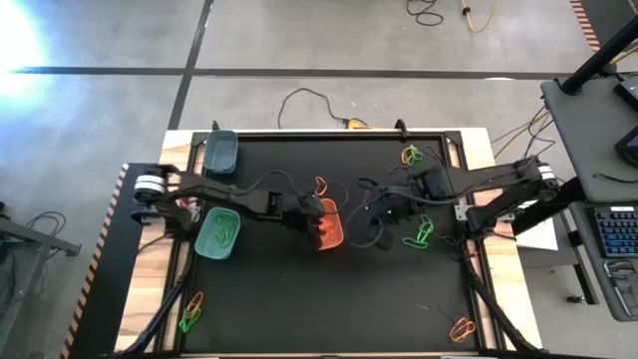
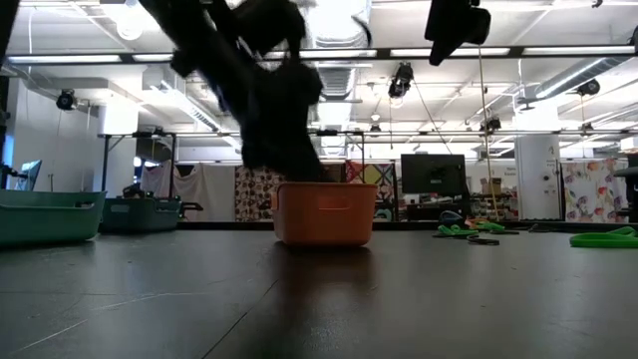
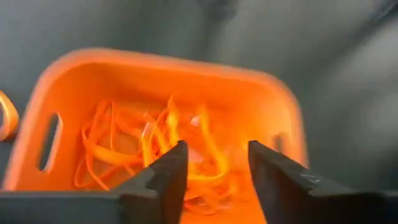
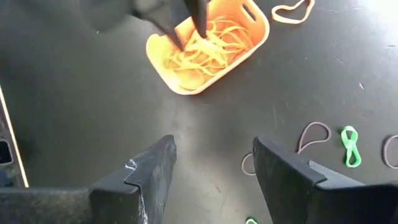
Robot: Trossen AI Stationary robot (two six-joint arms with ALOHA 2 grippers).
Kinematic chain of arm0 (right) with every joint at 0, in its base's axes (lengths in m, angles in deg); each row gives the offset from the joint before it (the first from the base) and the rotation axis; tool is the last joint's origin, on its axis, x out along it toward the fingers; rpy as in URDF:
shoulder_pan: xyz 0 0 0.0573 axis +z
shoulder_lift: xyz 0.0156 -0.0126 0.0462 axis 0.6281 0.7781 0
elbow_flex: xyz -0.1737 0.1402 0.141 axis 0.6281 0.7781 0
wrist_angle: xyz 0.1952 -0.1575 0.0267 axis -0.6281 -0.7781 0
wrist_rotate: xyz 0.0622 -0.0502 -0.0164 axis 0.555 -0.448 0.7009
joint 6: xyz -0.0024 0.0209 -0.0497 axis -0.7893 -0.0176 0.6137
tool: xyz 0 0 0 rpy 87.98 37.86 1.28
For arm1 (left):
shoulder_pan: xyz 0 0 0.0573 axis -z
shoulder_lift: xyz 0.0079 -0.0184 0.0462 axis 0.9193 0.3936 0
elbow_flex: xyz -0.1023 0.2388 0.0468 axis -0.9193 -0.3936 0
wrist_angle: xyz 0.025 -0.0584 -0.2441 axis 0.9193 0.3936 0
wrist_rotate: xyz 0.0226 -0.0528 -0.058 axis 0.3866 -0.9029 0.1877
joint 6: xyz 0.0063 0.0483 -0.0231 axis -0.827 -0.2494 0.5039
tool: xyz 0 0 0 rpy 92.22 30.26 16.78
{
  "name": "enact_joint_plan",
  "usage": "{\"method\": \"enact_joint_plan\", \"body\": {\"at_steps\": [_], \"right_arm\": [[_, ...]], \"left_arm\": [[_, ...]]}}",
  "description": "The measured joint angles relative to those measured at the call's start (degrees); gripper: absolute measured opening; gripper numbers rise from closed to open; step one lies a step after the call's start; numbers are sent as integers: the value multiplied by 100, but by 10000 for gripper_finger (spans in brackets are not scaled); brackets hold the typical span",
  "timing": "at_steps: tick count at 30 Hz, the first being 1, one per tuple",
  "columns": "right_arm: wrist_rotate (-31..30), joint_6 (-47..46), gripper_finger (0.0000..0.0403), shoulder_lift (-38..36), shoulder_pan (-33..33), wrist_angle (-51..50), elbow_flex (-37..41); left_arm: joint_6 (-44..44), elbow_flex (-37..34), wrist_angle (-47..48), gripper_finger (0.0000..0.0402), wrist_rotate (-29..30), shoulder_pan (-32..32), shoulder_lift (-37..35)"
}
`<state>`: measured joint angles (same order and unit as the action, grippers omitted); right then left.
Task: Sort rubber bands into baskets
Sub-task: Put the orange rubber band into the orange bin
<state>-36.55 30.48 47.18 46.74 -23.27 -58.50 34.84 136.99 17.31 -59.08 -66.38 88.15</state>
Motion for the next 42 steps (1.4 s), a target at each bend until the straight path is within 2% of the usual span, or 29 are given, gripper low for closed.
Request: {"method": "enact_joint_plan", "body": {"at_steps": [4, 7, 11, 14, 18, 25, 35, 42], "right_arm": [[38, 81, 206, -34, -127, -12, 0], [40, 197, 206, -34, -207, -14, 0], [43, 318, 206, -32, -347, -12, 0], [45, 328, 206, -32, -491, -7, 0], [71, 380, 206, -32, -708, -6, 0], [338, 367, 206, -32, -1050, -7, 0], [466, 303, 206, -32, -1325, 3, 0], [493, 208, 206, -32, -1425, 7, 0]], "left_arm": [[-177, 12, 41, 216, -48, -487, -572], [-491, 10, 46, 250, 212, -1125, -671], [-552, 74, 76, 262, 222, -1971, -320], [-462, 279, 76, 263, 175, -2281, 120], [-414, 918, 523, 263, 102, -2298, 885], [-320, 2174, 1954, 263, 556, -2309, 1951], [-146, 2356, 1861, 260, 405, -2025, 2159], [-127, 2300, 1626, 206, 512, -1827, 2289]]}}
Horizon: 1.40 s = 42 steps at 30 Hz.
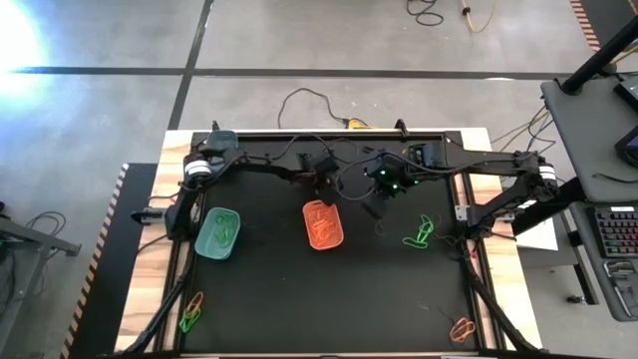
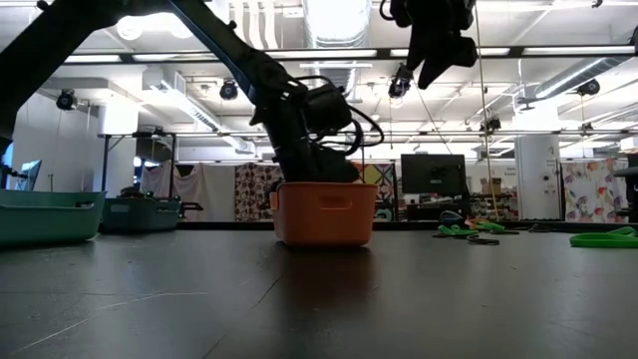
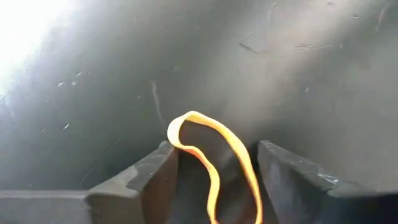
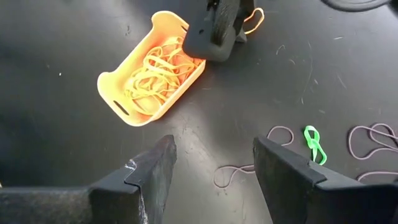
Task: Sort rubber bands into baskets
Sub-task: Put the orange rubber band into the orange bin
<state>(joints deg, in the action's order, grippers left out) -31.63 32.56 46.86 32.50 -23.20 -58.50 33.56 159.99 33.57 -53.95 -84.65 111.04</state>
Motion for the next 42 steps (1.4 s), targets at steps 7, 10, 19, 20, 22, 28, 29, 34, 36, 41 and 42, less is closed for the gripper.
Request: {"method": "enact_joint_plan", "body": {"at_steps": [7, 10, 19, 20, 22, 28, 29, 34, 36, 41, 42], "right_arm": [[2, -202, 206, 0, 0, -1, 0], [0, -208, 206, 0, 0, 0, 0], [-1, -203, 206, 0, 0, 51, 0], [-2, -200, 206, 0, 0, 51, 0], [-2, -194, 206, 2, 0, 74, 0], [-2, -180, 206, 2, 0, 216, 0], [4, -150, 206, 2, 0, 218, 0], [505, 160, 206, 2, 10, 341, 0], [620, 191, 206, 2, 59, 333, 0], [498, 228, 206, 2, 343, 323, 0], [390, 204, 206, 2, 411, 316, 0]], "left_arm": [[-77, 0, -204, 114, -64, 46, 49], [-221, -4, -278, 53, -156, 49, 55], [-765, -44, -209, 1, -24, 29, -200], [-838, -44, -232, 1, -6, 29, -307], [-928, -38, -283, 1, 17, 44, -562], [-1093, -223, -294, 0, -184, 57, -1419], [-1188, -278, -301, 0, -370, 57, -1611], [-1214, -875, -301, 0, -1323, 164, -2546], [-1214, -1269, -321, 0, -1590, 313, -2899], [-786, -2300, -882, 0, -1646, 1014, -3418], [-581, -2474, -1123, 0, -1636, 1189, -3420]]}}
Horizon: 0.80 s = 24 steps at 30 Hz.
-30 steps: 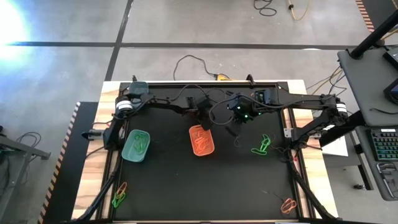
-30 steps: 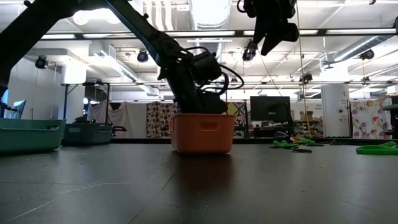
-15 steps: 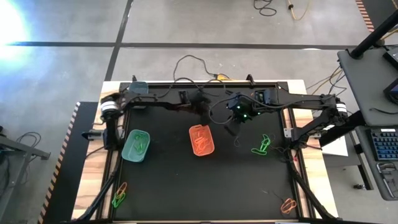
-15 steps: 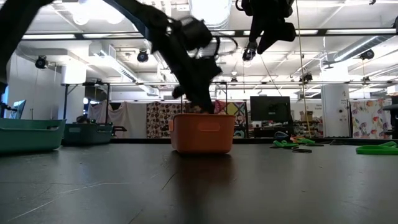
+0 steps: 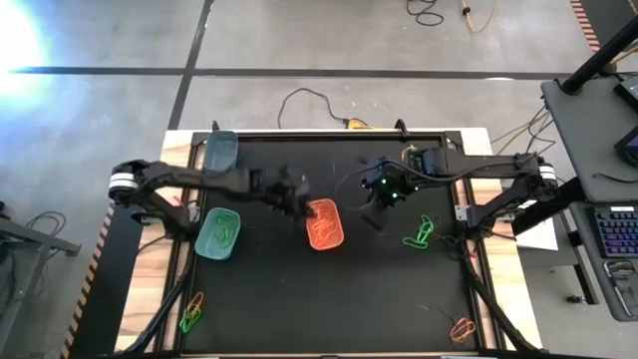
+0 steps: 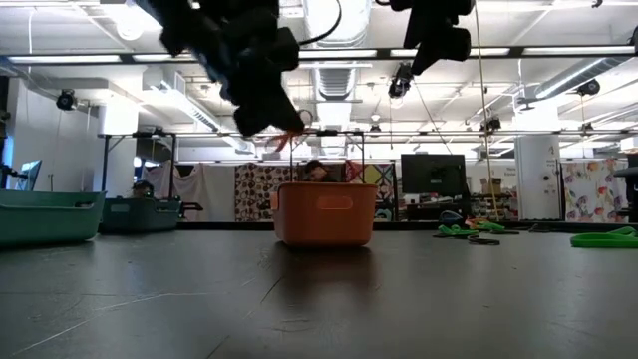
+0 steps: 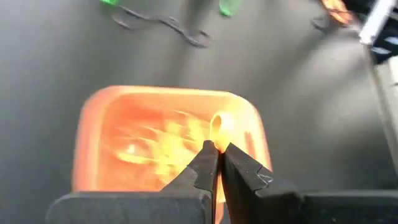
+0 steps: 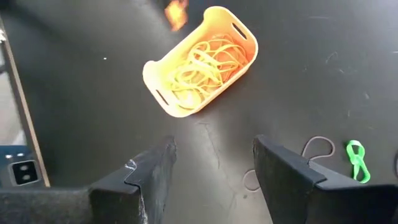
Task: Sort rubber bands into baskets
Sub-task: Put the orange rubber band into the orange bin, then move the green rubber band
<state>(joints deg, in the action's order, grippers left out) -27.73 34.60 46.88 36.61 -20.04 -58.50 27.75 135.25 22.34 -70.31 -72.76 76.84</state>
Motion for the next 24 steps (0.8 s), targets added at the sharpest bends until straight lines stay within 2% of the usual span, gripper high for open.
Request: {"method": "enact_joint_plan", "body": {"at_steps": [4, 8, 13, 17, 24], "right_arm": [[-302, -186, 206, 22, 275, -19, 0], [-341, -598, 206, 35, 555, -52, 0], [-768, -1093, 206, 55, 849, -254, 8], [-1335, -1676, 206, 55, 764, -425, 138], [-1203, -1643, 206, 55, -238, -406, 944]], "left_arm": [[715, -358, -741, 0, 656, 554, 184], [1044, -395, -837, 0, 1391, 839, 640], [1315, -327, -915, 9, 1528, 860, 1164], [1318, -126, -911, 43, 1587, 826, 1347], [1188, 456, -189, 140, 1867, 810, 1240]]}}
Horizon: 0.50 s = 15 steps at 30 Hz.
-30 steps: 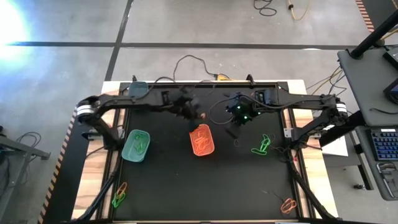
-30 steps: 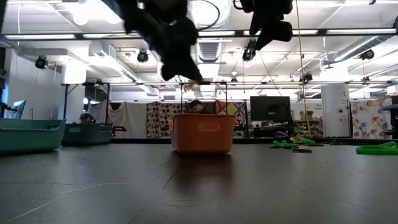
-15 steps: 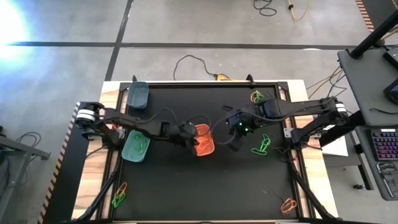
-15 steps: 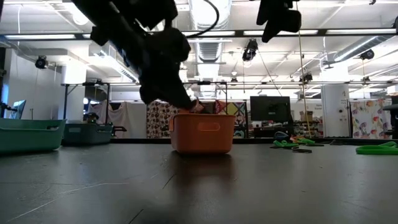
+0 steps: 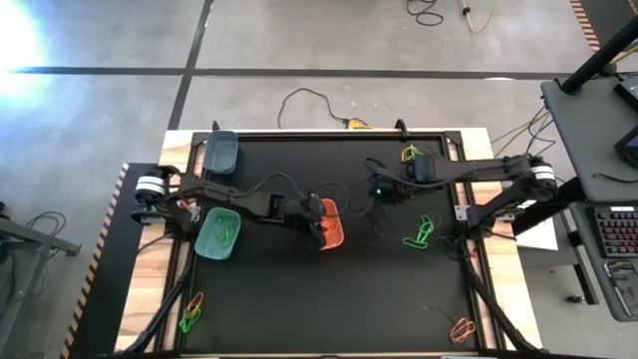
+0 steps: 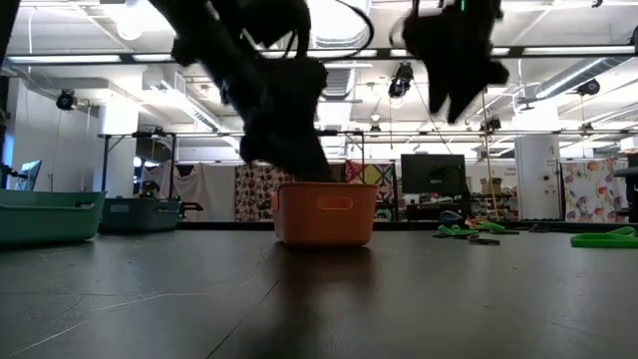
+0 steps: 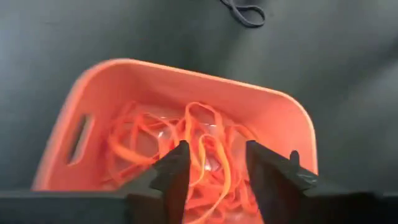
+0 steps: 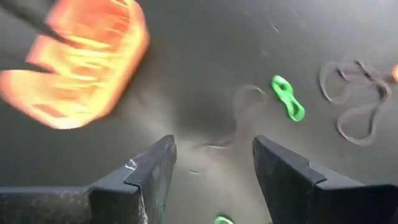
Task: Sort rubber bands into baskets
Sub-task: Move the green rubber band
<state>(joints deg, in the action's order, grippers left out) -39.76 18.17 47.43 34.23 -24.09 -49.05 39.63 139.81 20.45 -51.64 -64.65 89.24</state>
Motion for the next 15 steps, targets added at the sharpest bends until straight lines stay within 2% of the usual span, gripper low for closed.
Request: {"method": "enact_joint_plan", "body": {"at_steps": [5, 10, 15], "right_arm": [[468, 16, 206, 2, -946, 563, 877], [583, -152, 206, 154, -1620, 1377, 1592], [613, 97, 205, 588, -1944, 1839, 1813]], "left_arm": [[-121, 630, 1388, 204, 202, 99, -178], [-161, 1025, 1847, 248, 846, 487, -634], [102, 978, 1927, 270, 1366, 760, -1105]]}}
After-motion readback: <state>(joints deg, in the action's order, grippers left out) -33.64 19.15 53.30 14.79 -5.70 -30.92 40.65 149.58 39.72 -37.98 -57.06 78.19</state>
